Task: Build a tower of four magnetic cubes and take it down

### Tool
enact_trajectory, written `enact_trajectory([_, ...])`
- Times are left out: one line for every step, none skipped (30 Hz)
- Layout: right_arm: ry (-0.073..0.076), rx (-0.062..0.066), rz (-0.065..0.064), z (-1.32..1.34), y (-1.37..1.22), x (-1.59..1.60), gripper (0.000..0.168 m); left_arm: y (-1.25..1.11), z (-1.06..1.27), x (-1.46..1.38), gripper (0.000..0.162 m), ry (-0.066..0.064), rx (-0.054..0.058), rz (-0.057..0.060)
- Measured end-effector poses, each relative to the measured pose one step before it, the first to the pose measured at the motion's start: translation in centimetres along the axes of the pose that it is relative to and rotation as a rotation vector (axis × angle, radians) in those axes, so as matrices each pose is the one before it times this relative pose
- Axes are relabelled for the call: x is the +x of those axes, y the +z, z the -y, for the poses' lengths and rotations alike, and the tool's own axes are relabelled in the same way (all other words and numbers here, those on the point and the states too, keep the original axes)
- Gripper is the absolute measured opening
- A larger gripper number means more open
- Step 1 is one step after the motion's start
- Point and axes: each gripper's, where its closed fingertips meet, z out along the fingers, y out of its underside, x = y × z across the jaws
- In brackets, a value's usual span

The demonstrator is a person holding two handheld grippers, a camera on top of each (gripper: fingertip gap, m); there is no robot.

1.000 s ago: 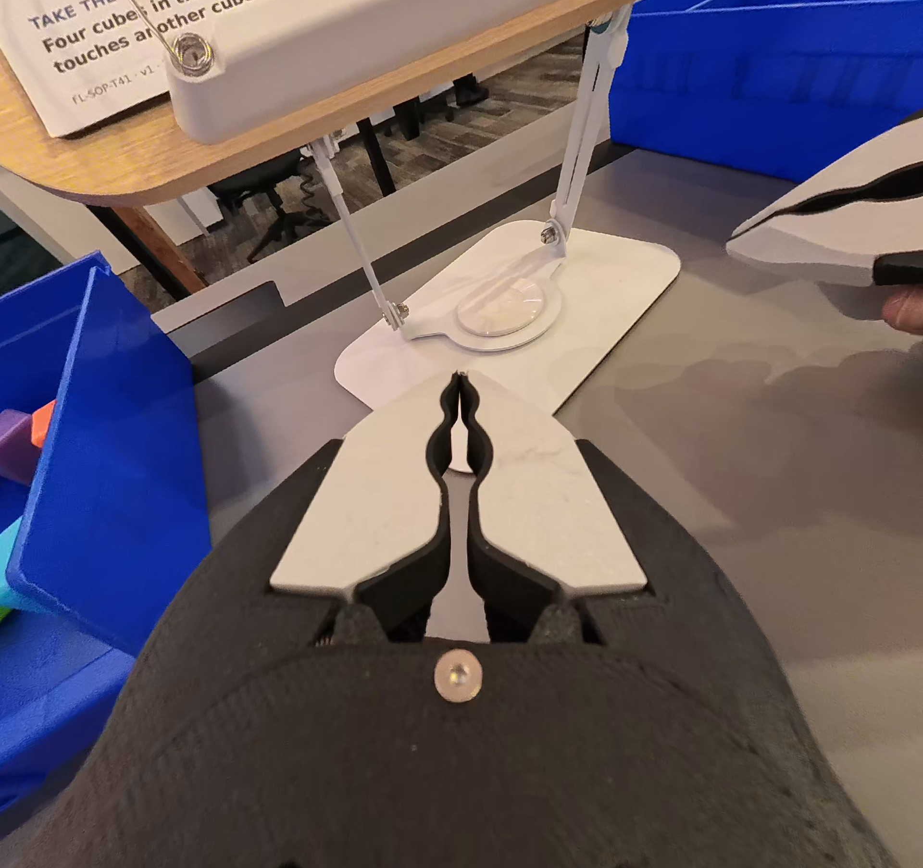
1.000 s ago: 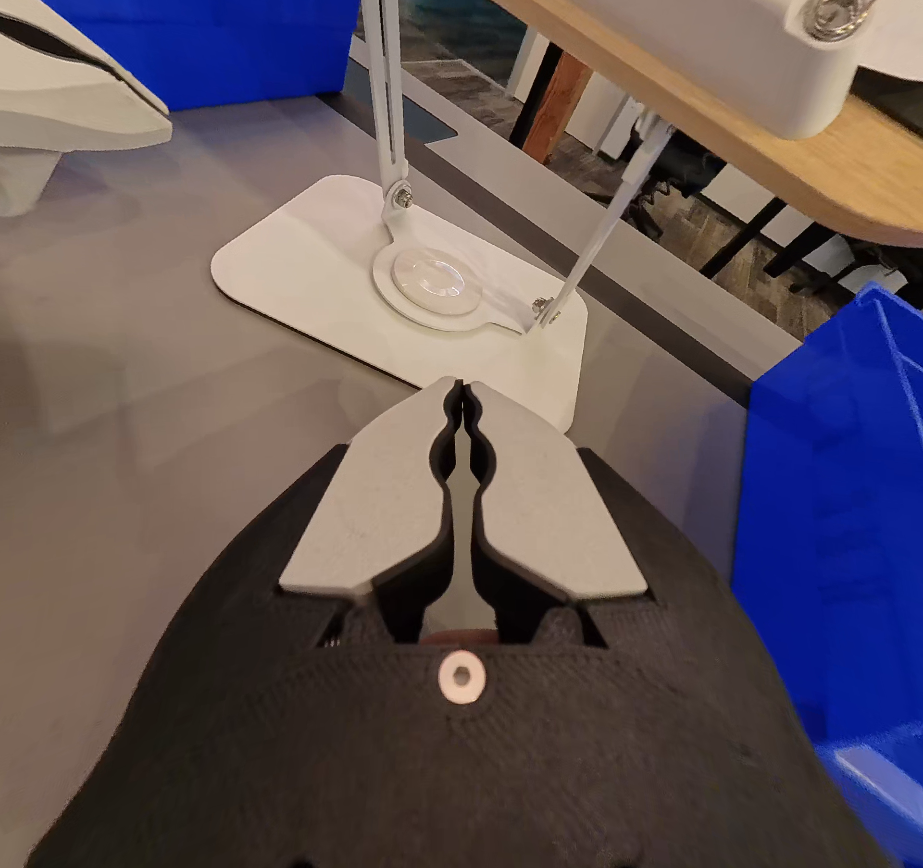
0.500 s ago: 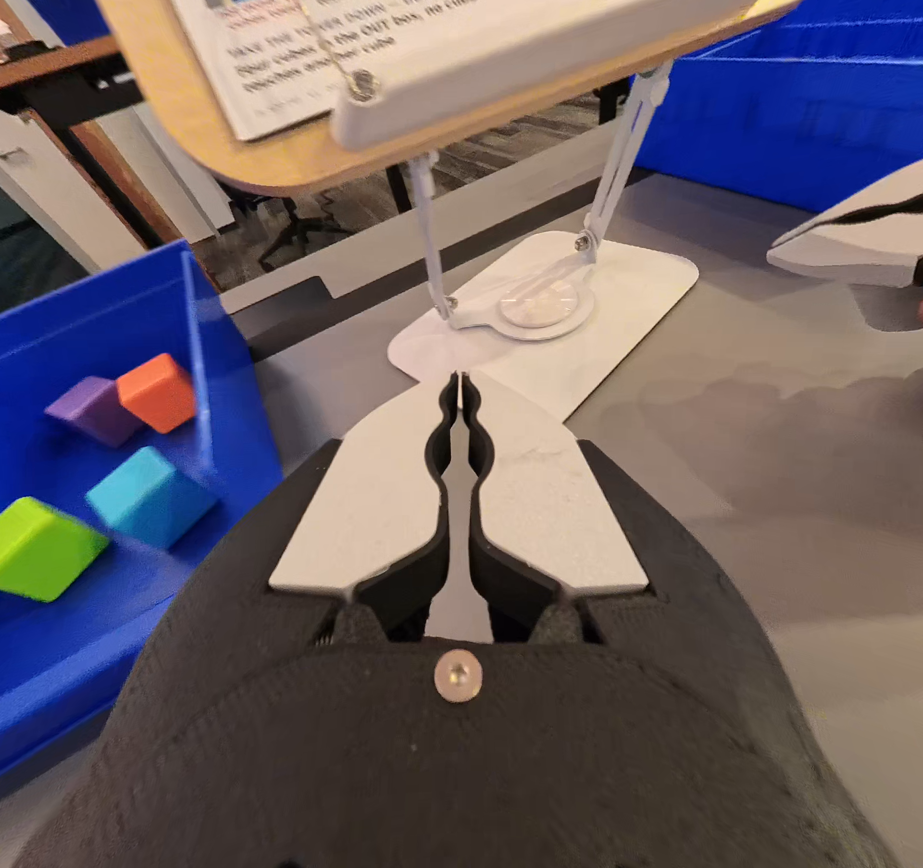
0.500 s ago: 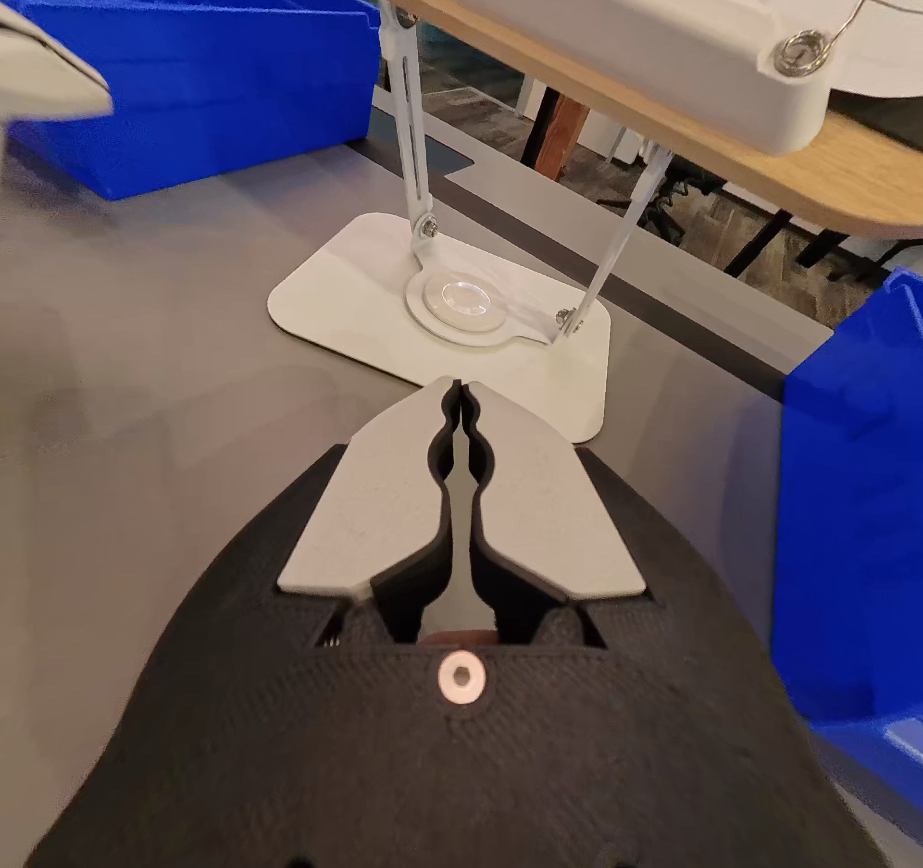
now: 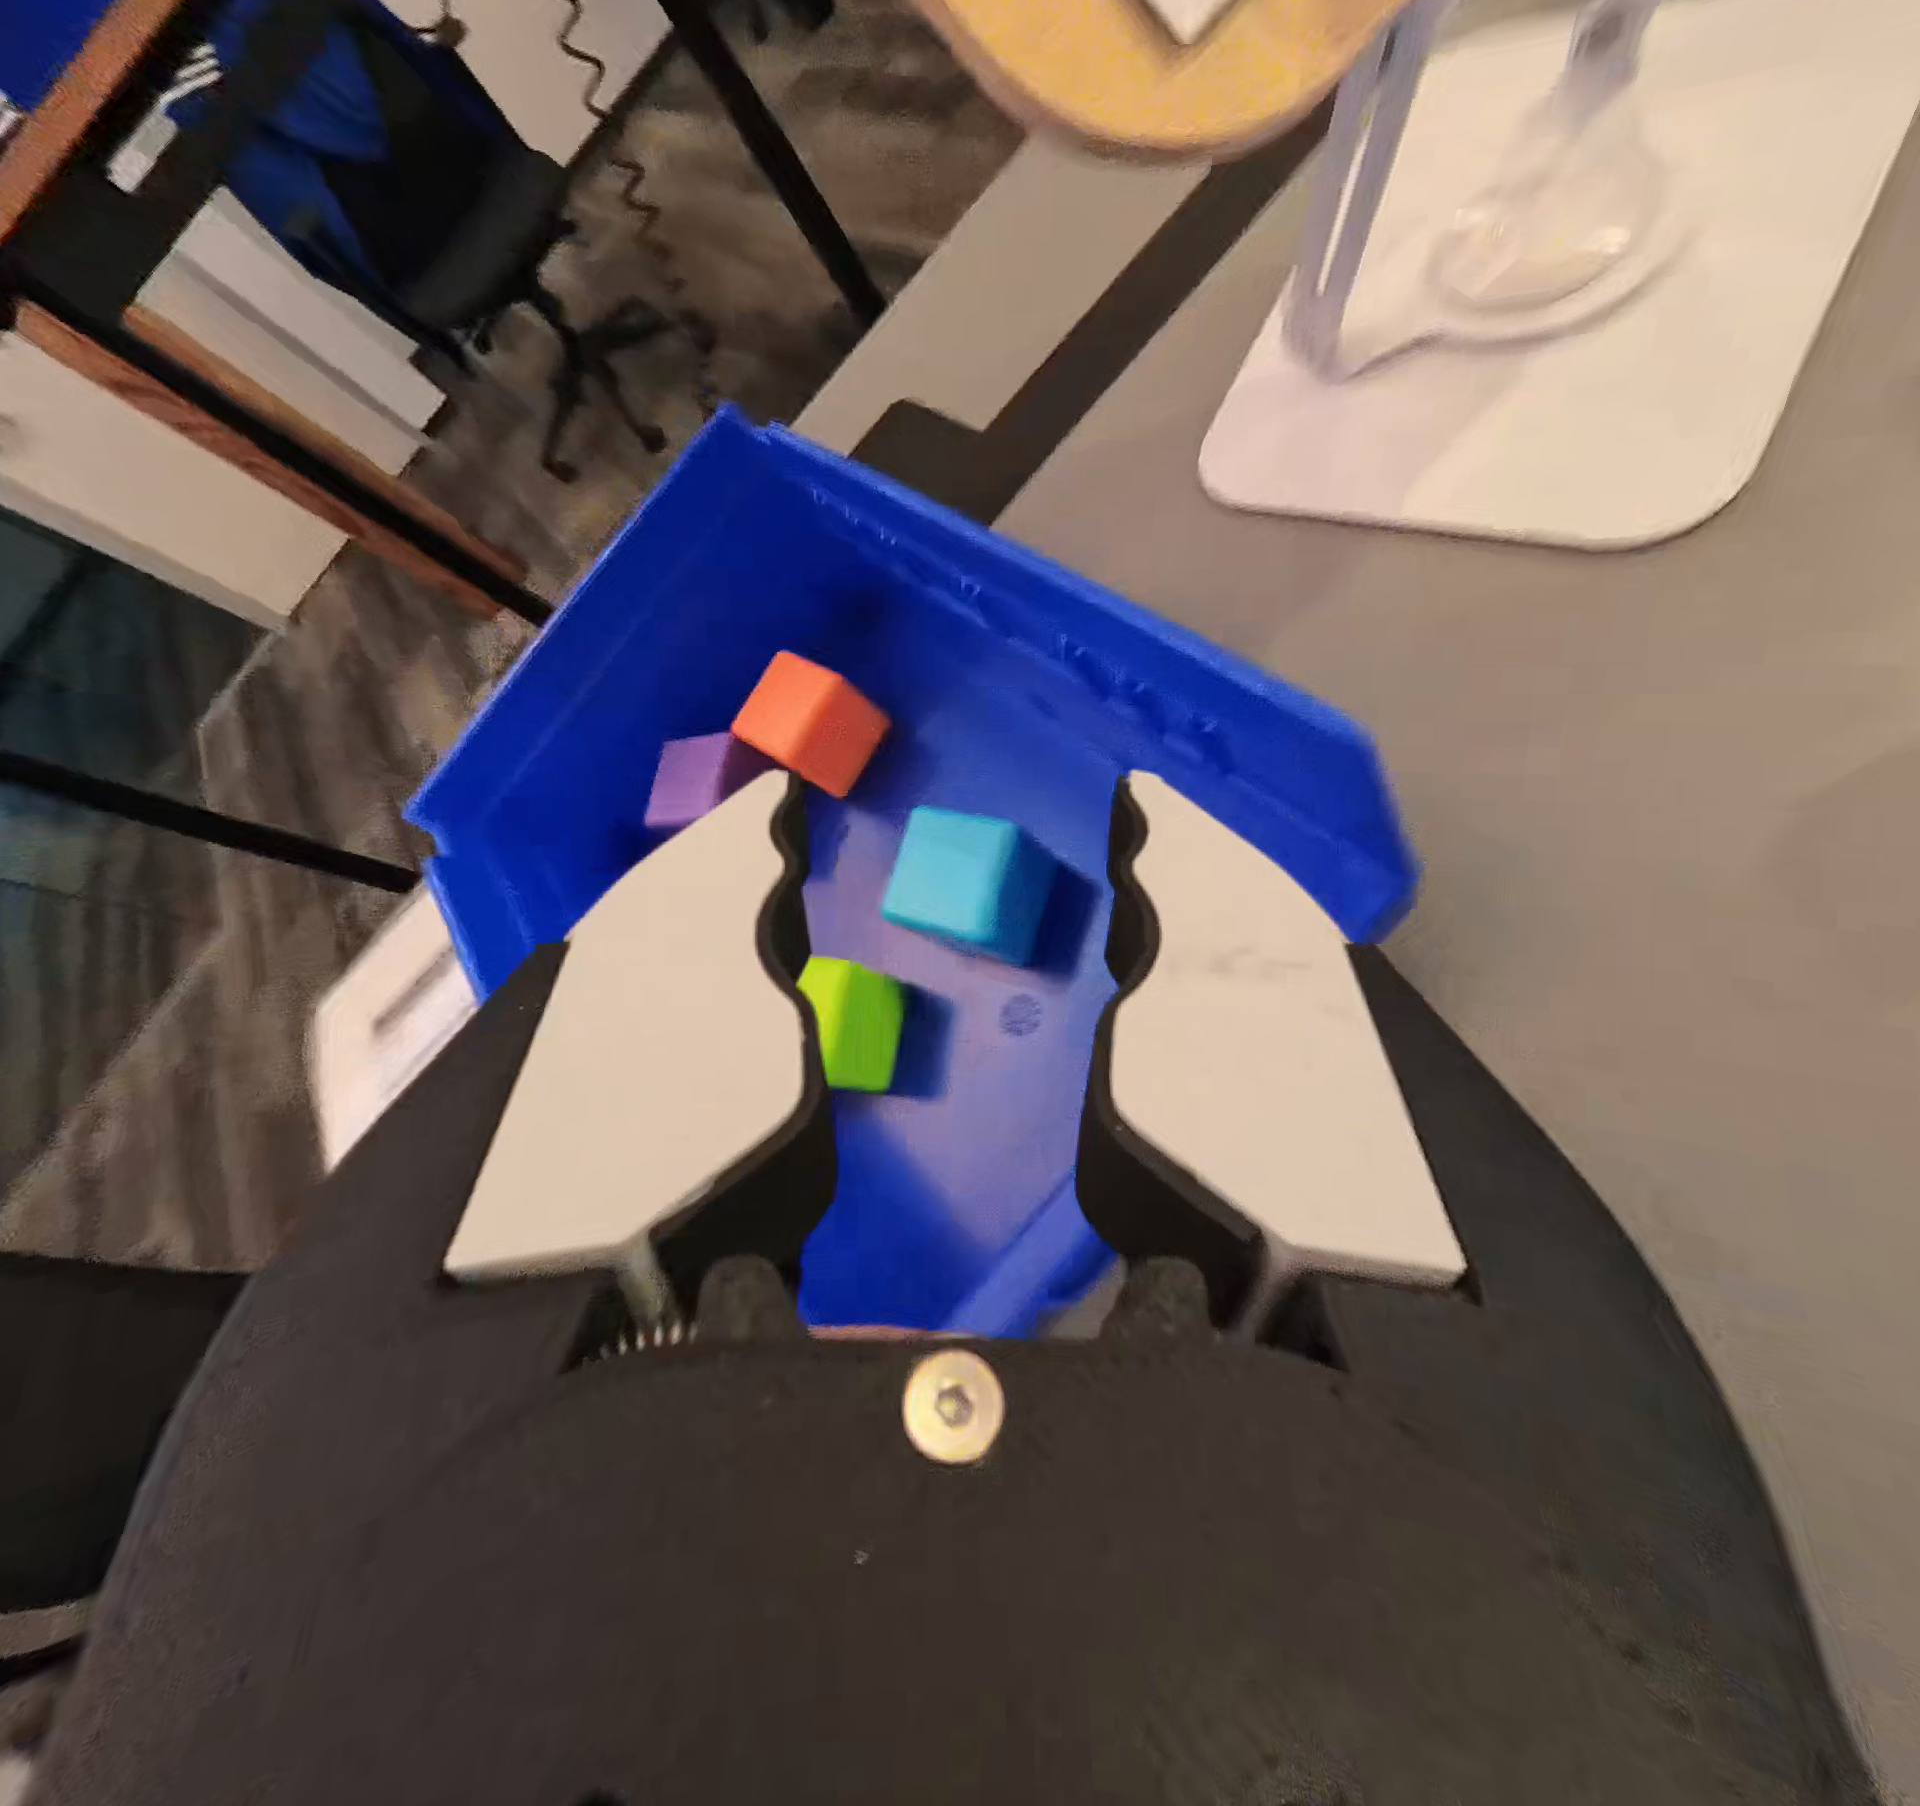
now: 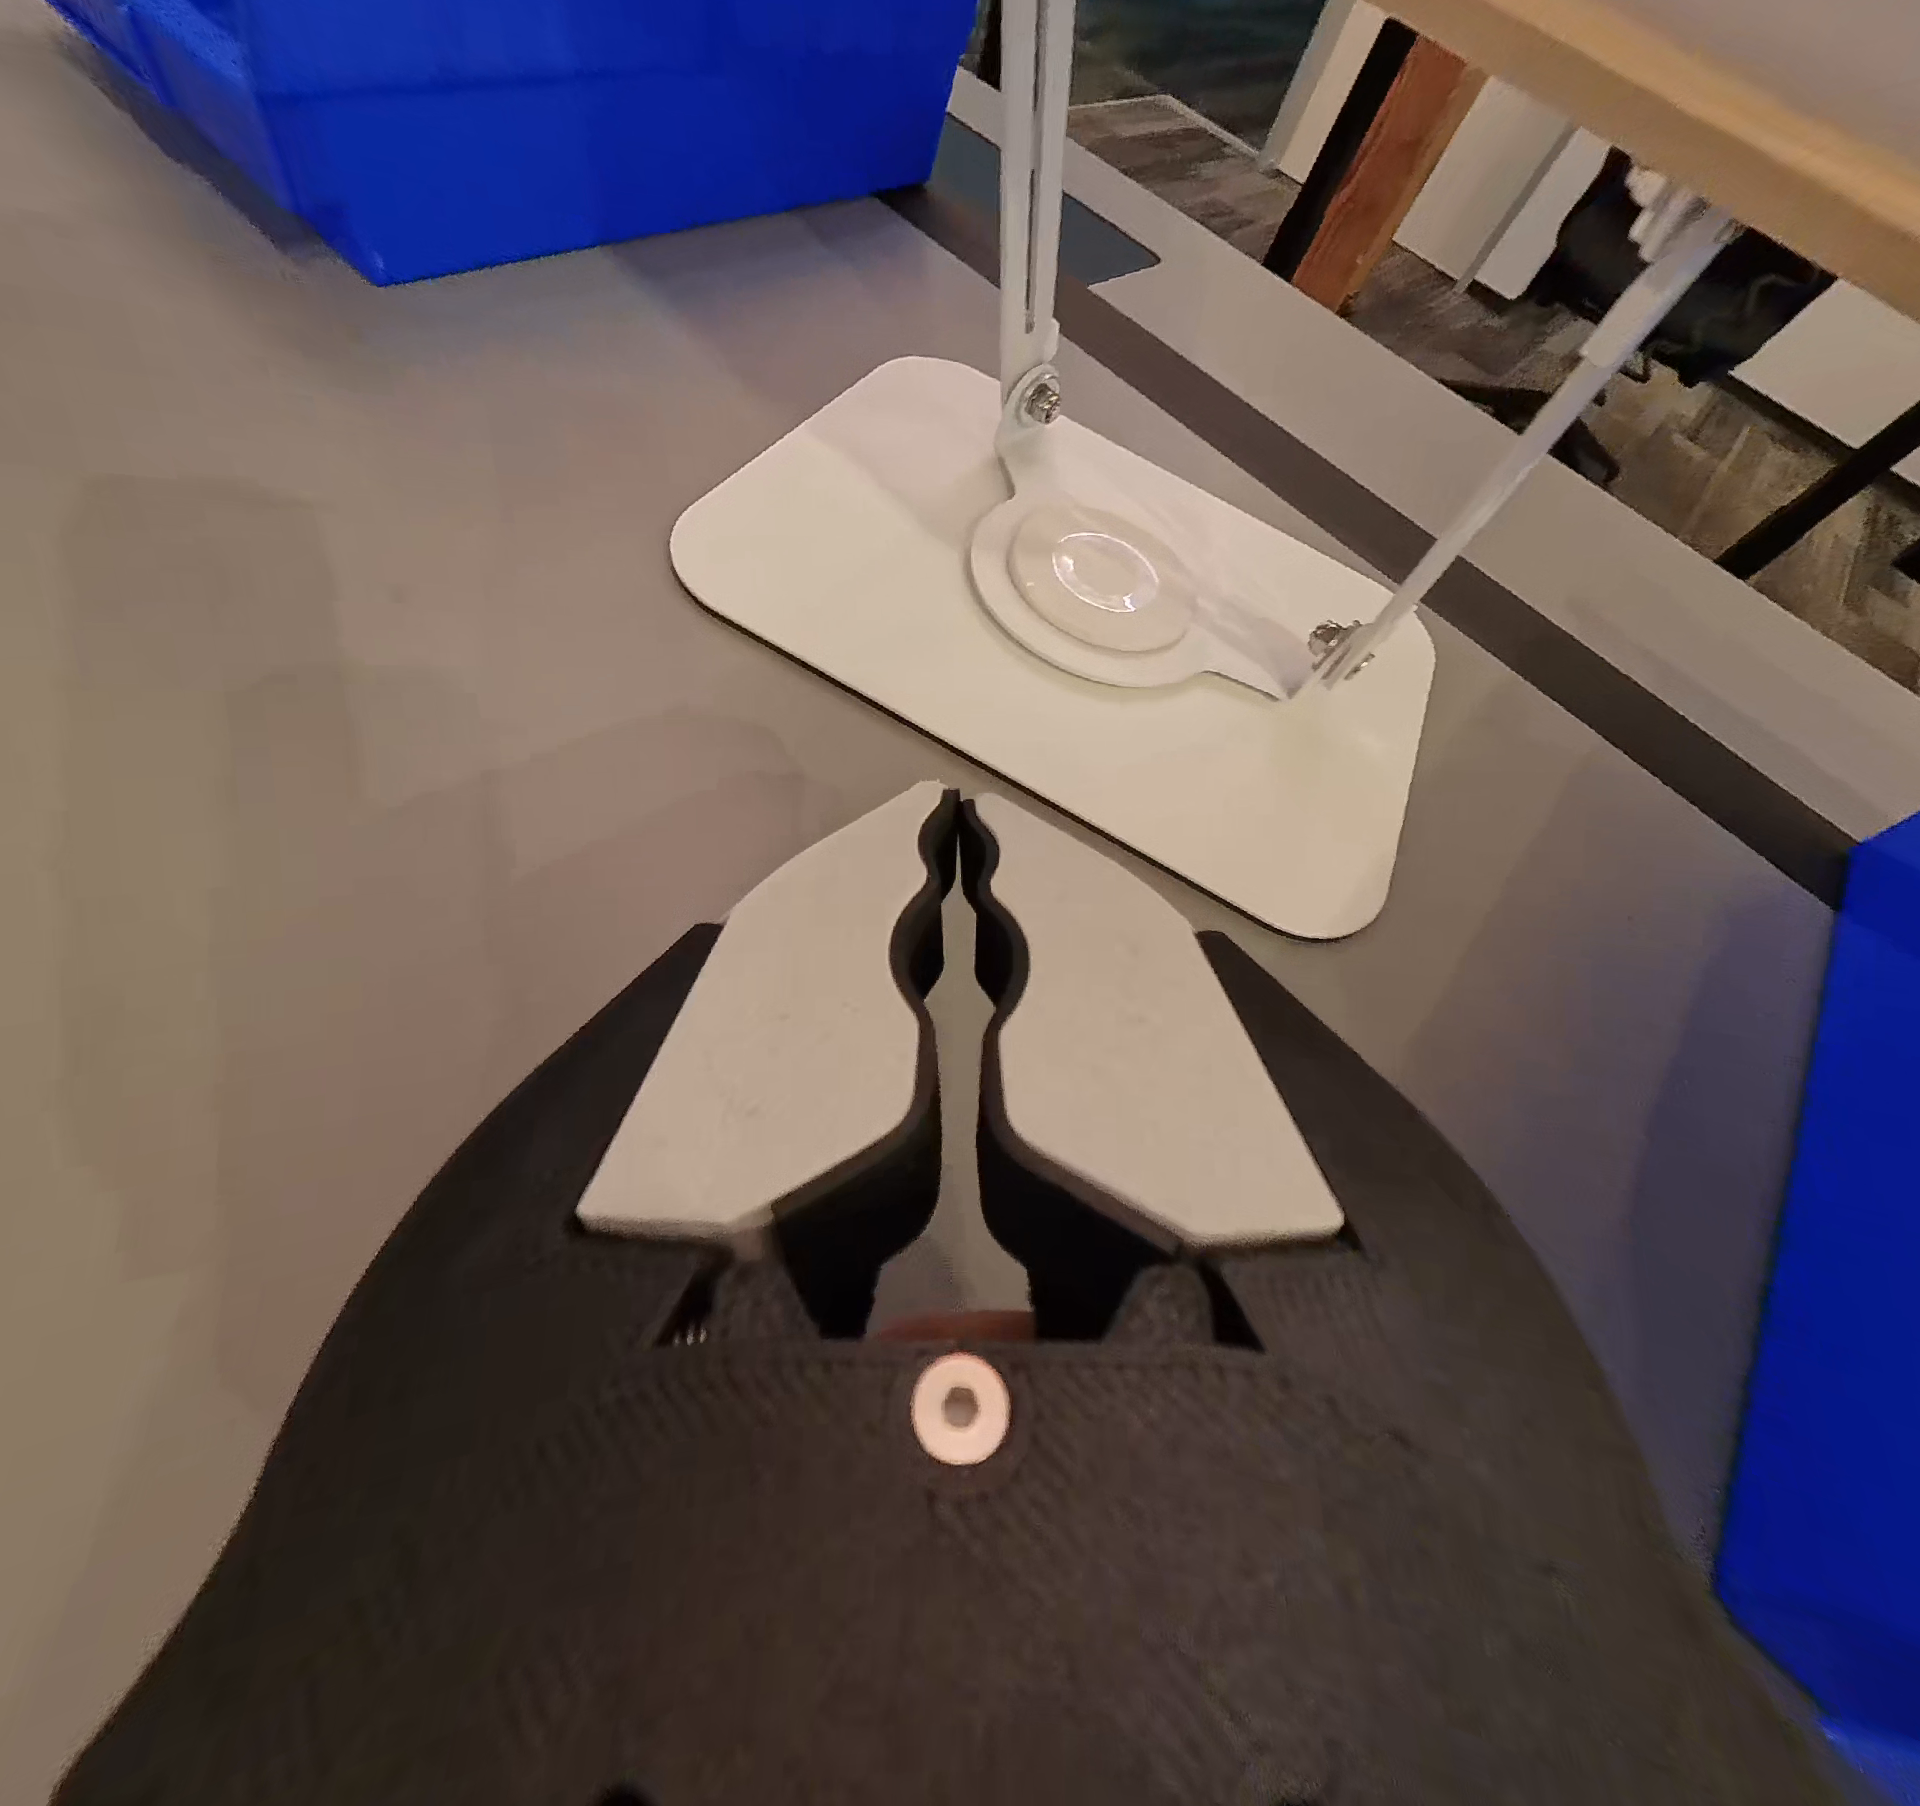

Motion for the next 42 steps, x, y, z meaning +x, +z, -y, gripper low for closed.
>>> enact_trajectory([-0.0028,-0.0038,0.0105,-0.051,0.049,-0.145,0.0,0.827,-0.589,-0.167,0.052,0.0399,-0.0523,-0.0384])
enact_trajectory([-0.0024,-0.0023,0.0095,-0.035,0.031,-0.13,0.0,1.01,-0.886,-0.022,0.054,0.0049,-0.0698,-0.0566])
enact_trajectory([-0.0019,-0.0006,0.0088,-0.004,0.015,-0.125,0.0,1.048,-0.58,-0.224,0.06,0.0155,-0.0526,-0.0388])
enact_trajectory([-0.0005,-0.0002,0.0054,-0.01,0.01,-0.062,0.0,0.938,-0.044,-0.729,0.066,0.0339,-0.0086,0.0107])
enact_trajectory([0.0007,-0.0012,0.004,-0.01,0.013,-0.037,0.0,0.919,-0.357,-0.641,0.067,0.0166,-0.0323,-0.0019])
enact_trajectory([0.0003,-0.0024,0.0075,-0.037,0.025,-0.086,0.0,0.82,-0.385,-0.317,0.068,-0.0037,-0.0384,-0.0307])
enact_trajectory([0.0001,-0.0018,0.0076,-0.02,0.025,-0.083,0.0,0.606,0.078,-0.36,0.068,-0.0069,-0.0054,-0.0273])
enact_trajectory([0.0011,-0.0001,0.0044,-0.006,0.003,-0.037,0.0,0.436,0.225,-0.394,0.068,-0.0018,0.0054,-0.0172])
enact_trajectory([0.0019,-0.0002,0.0045,-0.001,-0.001,-0.029,0.0,0.385,-0.018,-0.227,0.068,0.0027,-0.0123,-0.0198])
enact_trajectory([0.0015,-0.0012,0.0073,-0.015,0.015,-0.058,0.0,0.355,-0.037,0.049,0.069,0.0072,-0.0128,-0.028])
enact_trajectory([0.0002,-0.0009,0.0076,-0.016,0.012,-0.089,0.0,0.285,-0.07,-0.207,0.069,0.0163,-0.0143,-0.0052])
enact_trajectory([-0.0005,-0.0004,0.0042,0.001,0.01,-0.051,0.0,0.219,-0.149,-0.506,0.068,0.0197,-0.0183,0.0153])
enact_trajectory([-0.0015,-0.0008,0.0032,-0.01,0.01,-0.047,0.0,0.22,-0.075,-0.343,0.066,0.0077,-0.0111,-0.0029])
enact_trajectory([-0.0039,-0.0013,0.005,-0.014,0.012,-0.103,0.0,0.161,0.16,-0.4,0.063,-0.0053,0.0071,-0.0072])
enact_trajectory([-0.0051,-0.0009,0.004,-0.016,0.012,-0.104,0.0,0.11,0.033,-0.779,0.06,0.0009,-0.0023,0.0166])
enact_trajectory([-0.0039,-0.0007,0.0003,0.004,0.013,-0.04,0.0,0.086,-0.065,-0.901,0.058,0.0075,-0.0078,0.0263])
enact_trajectory([-0.0027,-0.0009,0.0007,-0.016,0.005,-0.043,0.0,0.175,0.014,-0.469,0.055,0.0087,-0.0018,0.0018])
enact_trajectory([-0.0025,-0.0014,0.0042,-0.017,0.022,-0.068,0.0,0.256,0.004,-0.255,0.055,0.0126,-0.0058,-0.0072])
enact_trajectory([-0.0019,-0.0005,0.0043,-0.008,0.006,-0.065,0.0,0.287,0.118,-0.327,0.055,0.015,0.0002,0.0046])
enact_trajectory([-0.0004,0.0011,0.0019,0.014,-0.016,-0.027,0.0,0.326,0.346,0.127,0.054,0.015,0.0127,-0.0201])
enact_trajectory([0.0012,0.0011,0.001,0.013,-0.008,-0.006,0.0,0.336,0.231,0.167,0.053,0.0149,0.0035,-0.0191])
enact_trajectory([0.0014,0.0001,0.003,-0.008,-0.003,-0.015,0.0,0.317,-0.119,-0.143,0.055,0.0159,-0.0255,0.0045])
enact_trajectory([0.0017,0.0002,0.0027,0.008,0.006,-0.01,0.0,0.251,-0.121,0.087,0.059,0.0163,-0.0228,-0.0034])
enact_trajectory([0.0025,0.0007,0.0014,0.005,-0.002,0.014,0.0,0.112,0.26,0.445,0.059,0.0012,0.0081,-0.0243])
enact_trajectory([0.0025,0.001,0.0025,0.011,-0.017,0.001,0.0,-0.068,0.21,0.623,0.059,-0.0006,0.0092,-0.033])
enact_trajectory([0.0011,0.001,0.004,0.014,-0.003,-0.037,0.0,-0.222,0.008,0.554,0.06,0.0059,-0.0007,-0.0227])
enact_trajectory([0.0002,0.0005,0.0032,-0.003,-0.008,-0.029,0.0,-0.299,0.01,0.875,0.06,-0.0069,0.0057,-0.0423])
enact_trajectory([-0.0006,-0.0005,0.0022,-0.008,0.014,-0.026,0.0,-0.196,-0.195,1.198,0.063,-0.0329,-0.0016,-0.0665])
enact_trajectory([-0.0023,-0.0024,0.0028,-0.021,0.027,-0.064,0.0,0.04,-0.57,1.232,0.07,-0.0426,-0.026,-0.0691])
enact_trajectory([-0.0039,-0.0038,0.0027,-0.041,0.051,-0.067,0.0,0.304,-0.744,0.726,0.07,-0.0035,-0.0344,-0.0261])
enact_trajectory([-0.005,-0.0045,0.0017,-0.051,0.056,-0.069,0.0,0.47,-0.735,0.192,0.07,0.0119,-0.0354,0.011])
enact_trajectory([-0.0059,-0.004,0.0007,-0.04,0.035,-0.069,0.0,0.507,-0.639,0.271,0.073,-0.0106,-0.0323,-0.0088])
enact_trajectory([-0.0061,-0.0021,0.0001,-0.023,0.03,-0.067,0.0,0.523,-0.315,0.313,0.073,-0.0189,-0.0154,-0.0227])
enact_trajectory([-0.0049,-0.0003,-0.0001,-0.004,0.003,-0.051,0.0,0.522,-0.139,0.135,0.072,-0.0033,-0.0108,-0.0097])
enact_trajectory([-0.0035,0.0006,0.0015,0.006,0.0,-0.045,0.0,0.511,-0.143,-0.19,0.07,0.004,-0.0183,0.0111])
enact_trajectory([-0.0017,0.0016,0.001,0.022,-0.019,-0.028,0.0,0.508,-0.27,-0.202,0.07,-0.002,-0.0314,0.0076])
enact_trajectory([0.0008,0.0023,-0.0013,0.029,-0.024,0.02,0.0,0.46,-0.158,-0.239,0.072,-0.0025,-0.0251,0.0057])
enact_trajectory([0.0026,0.0013,-0.0005,0.005,-0.012,0.038,0.0,0.414,-0.066,-0.333,0.071,-0.0041,-0.0158,0.0087])
enact_trajectory([0.0031,0.0004,0.0016,0.01,-0.004,0.017,0.0,0.395,-0.147,-0.034,0.068,-0.0055,-0.0143,-0.014])
enact_trajectory([0.0027,0.0008,0.0018,0.001,-0.009,0.013,0.0,0.313,-0.14,-0.159,0.059,-0.0075,-0.0101,-0.0053])
enact_trajectory([0.0014,0.0009,0.0016,0.013,-0.004,-0.008,0.0,0.225,-0.09,0.006,0.05,0.0007,-0.0006,-0.0113])
enact_trajectory([0.0002,-0.0003,0.0007,-0.002,0.005,-0.002,0.0,0.035,0.035,0.088,0.05,0.007,0.0132,-0.0141])
